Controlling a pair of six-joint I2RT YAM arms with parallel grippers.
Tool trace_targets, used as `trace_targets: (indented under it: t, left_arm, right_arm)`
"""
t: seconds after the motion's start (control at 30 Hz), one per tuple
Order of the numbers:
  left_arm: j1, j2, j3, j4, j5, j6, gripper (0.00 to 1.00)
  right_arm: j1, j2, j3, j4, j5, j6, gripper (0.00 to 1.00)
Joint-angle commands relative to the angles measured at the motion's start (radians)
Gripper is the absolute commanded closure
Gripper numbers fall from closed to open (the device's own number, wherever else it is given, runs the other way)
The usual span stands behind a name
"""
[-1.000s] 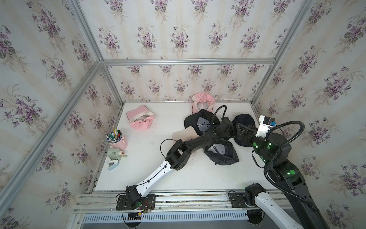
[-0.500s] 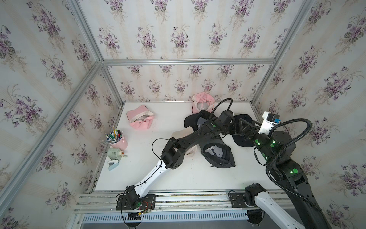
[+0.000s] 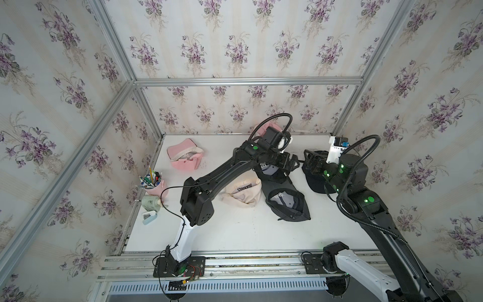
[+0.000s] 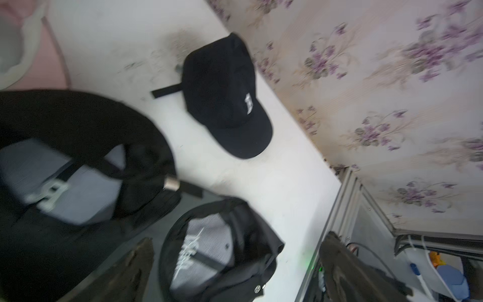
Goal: Open the adjustable buckle of the baseball cap
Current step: Pick up the baseball cap from the center of the board.
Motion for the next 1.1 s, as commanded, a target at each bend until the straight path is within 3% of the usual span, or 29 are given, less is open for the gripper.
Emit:
trace_targets:
  t: [0.0, 0.23, 0.6, 0.9, 1.0, 1.07]
  left_arm:
    - [0.048, -0.077, -0.114, -0.098, -0.002, 0.065, 0.00]
    - [0.151, -0.125, -0.272, -0.147, 0.090, 0.033, 0.00]
    - [0.198, 0.035, -0.223, -0.157, 0.149, -0.034, 0.00]
    - [0.198, 0.135, -0.183, -0.194, 0.087, -0.026, 0.00]
    - [0.198, 0.153, -0.189, -0.207, 0.088, -0.016, 0.05]
    - [0.198, 0.155, -0.199, -0.211, 0.086, -0.007, 0.14]
  right_arm:
    - [0.002, 0.040, 0.007, 0.083, -0.053, 0.030, 0.22]
    - [0.000, 0.099, 0.000, 0.123, -0.085, 0.067, 0.22]
    - [0.003, 0.085, -0.053, 0.131, -0.089, 0.109, 0.22]
    - [0.003, 0.058, -0.109, 0.135, -0.080, 0.105, 0.22]
    - [0.002, 0.066, -0.125, 0.147, -0.092, 0.103, 0.22]
    - [0.002, 0.075, -0.130, 0.152, -0.099, 0.098, 0.22]
